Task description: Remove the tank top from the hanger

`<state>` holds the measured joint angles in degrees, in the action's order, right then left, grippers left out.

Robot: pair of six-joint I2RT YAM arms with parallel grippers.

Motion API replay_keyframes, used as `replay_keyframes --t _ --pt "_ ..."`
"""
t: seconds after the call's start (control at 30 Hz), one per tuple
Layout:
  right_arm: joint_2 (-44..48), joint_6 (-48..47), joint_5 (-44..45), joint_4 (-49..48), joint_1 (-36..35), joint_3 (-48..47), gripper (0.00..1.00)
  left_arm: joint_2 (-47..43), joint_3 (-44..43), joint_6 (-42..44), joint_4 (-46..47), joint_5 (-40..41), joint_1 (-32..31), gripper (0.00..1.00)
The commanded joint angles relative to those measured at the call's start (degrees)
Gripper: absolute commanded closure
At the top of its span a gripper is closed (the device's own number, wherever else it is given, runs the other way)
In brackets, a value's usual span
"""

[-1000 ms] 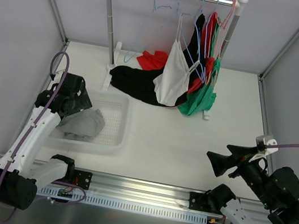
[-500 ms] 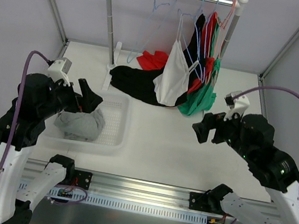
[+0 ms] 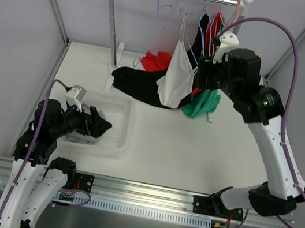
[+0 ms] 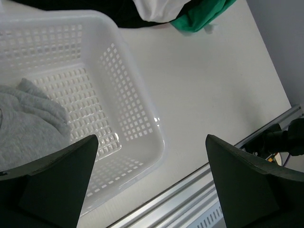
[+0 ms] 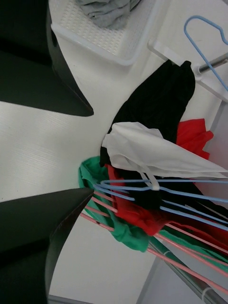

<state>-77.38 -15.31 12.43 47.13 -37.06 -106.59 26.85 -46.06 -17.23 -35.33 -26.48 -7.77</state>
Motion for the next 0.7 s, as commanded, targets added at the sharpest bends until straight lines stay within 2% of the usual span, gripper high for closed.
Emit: replay_keyframes --t 0.0,0.17,0.33,0.67 --pt "-7.5 -3.8 -3.5 1.5 3.6 -10.5 0.38 -0.7 1.9 -0.6 5.3 -0.2 0.3 0.01" --pt "-15.3 -6.2 -3.1 2.1 5.2 -18.6 0.4 -1.3 2.6 0.1 5.2 0.3 0.3 0.01" --pt "-21.0 -6.5 -4.3 2.0 7.3 -24.1 0.47 -0.6 2.6 0.4 5.3 -1.1 0.3 0.01" --pt "-25.7 -6.0 -7.6 0.7 10.0 -26.8 0.53 1.0 2.5 0.7 5.3 -1.9 0.3 0.02"
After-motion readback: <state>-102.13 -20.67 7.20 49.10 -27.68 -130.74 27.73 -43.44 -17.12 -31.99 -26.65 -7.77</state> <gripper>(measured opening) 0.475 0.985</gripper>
